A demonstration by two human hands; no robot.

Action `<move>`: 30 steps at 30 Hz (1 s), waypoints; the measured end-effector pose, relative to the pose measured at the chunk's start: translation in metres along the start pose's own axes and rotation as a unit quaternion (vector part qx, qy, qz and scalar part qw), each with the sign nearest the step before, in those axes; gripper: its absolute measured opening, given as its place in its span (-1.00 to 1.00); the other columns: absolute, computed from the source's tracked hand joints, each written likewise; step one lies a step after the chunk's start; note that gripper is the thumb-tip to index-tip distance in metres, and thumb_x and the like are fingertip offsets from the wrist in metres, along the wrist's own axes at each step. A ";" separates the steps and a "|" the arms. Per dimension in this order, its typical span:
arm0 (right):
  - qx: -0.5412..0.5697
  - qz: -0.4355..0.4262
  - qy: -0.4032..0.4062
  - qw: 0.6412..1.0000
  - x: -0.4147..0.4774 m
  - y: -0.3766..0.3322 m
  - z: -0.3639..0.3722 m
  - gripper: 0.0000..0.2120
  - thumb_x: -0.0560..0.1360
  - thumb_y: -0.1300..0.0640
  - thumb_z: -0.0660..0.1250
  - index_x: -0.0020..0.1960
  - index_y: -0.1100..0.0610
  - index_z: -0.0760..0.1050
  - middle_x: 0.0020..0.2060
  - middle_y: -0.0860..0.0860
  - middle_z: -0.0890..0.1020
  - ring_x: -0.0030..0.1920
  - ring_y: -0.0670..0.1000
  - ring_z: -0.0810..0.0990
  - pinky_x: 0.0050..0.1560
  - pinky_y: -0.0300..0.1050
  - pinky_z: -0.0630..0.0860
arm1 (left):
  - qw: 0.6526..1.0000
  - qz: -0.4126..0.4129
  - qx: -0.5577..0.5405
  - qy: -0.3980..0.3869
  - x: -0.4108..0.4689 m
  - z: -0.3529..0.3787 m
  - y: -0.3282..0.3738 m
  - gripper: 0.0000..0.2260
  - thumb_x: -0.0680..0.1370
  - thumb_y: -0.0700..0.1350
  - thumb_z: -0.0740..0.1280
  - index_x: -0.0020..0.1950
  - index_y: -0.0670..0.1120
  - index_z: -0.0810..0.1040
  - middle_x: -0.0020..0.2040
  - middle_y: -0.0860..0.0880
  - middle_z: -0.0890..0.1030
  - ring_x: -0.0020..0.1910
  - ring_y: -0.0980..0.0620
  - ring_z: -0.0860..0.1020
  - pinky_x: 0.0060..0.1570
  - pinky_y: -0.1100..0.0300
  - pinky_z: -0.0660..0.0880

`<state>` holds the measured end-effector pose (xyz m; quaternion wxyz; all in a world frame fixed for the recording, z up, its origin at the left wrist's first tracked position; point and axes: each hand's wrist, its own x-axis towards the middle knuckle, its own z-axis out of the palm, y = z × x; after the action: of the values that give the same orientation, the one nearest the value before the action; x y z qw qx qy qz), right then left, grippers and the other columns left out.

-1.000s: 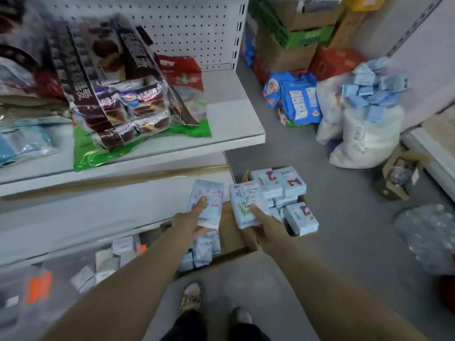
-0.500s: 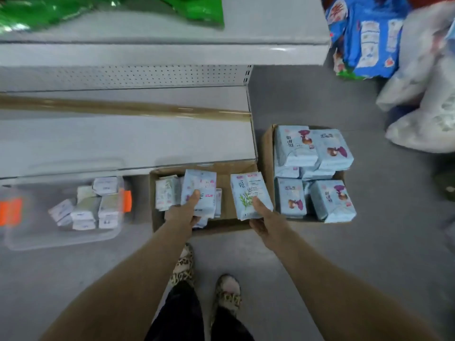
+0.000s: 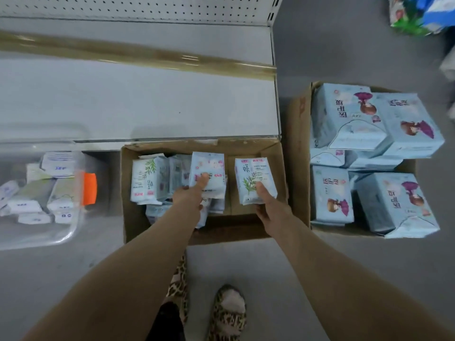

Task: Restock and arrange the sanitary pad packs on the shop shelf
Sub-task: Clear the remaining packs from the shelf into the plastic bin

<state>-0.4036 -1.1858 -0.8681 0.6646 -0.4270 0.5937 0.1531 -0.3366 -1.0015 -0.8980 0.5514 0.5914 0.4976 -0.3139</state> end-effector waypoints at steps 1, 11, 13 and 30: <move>0.005 0.003 -0.001 1.000 0.011 0.000 0.002 -0.66 0.40 0.03 0.58 0.11 0.03 0.57 0.04 0.05 0.72 0.05 0.03 0.70 0.20 0.02 0.60 | 1.000 0.004 0.008 -0.001 0.007 0.005 -0.001 -0.41 0.39 0.23 0.52 0.24 -0.11 0.52 -0.06 -0.04 0.56 -0.19 0.02 0.50 -0.10 0.11 0.51; -0.003 0.023 0.033 0.999 0.074 0.007 0.011 -0.53 0.35 0.00 0.61 0.18 0.10 0.58 0.02 0.04 0.72 0.02 0.00 0.70 0.17 -0.01 0.62 | 0.998 0.018 0.048 -0.023 0.067 0.031 -0.006 -0.58 0.41 0.09 0.56 0.11 -0.12 0.56 -0.04 -0.06 0.63 -0.06 -0.04 0.65 0.03 0.07 0.61; -0.003 0.021 0.035 0.999 0.079 0.006 0.012 -0.53 0.34 -0.01 0.62 0.18 0.10 0.58 0.03 0.04 0.72 0.02 0.00 0.70 0.16 -0.02 0.63 | 0.999 0.012 0.043 -0.030 0.070 0.032 -0.003 -0.67 0.44 0.04 0.55 0.01 -0.10 0.54 -0.08 -0.06 0.63 -0.13 0.00 0.65 -0.13 0.18 0.59; -0.156 0.010 0.039 0.987 0.019 -0.024 0.029 -0.84 0.54 0.09 0.47 -0.09 0.08 0.49 0.08 0.14 0.65 0.08 0.06 0.65 0.09 -0.04 0.63 | 0.977 0.066 0.204 -0.005 0.006 0.007 0.035 -0.39 0.46 0.22 0.47 0.36 -0.12 0.51 -0.11 -0.13 0.58 -0.11 -0.14 0.61 -0.20 0.14 0.57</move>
<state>-0.3633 -1.1839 -0.8786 0.5648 -0.5249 0.5921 0.2342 -0.3007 -1.0036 -0.8932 0.4415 0.7215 0.3800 -0.3743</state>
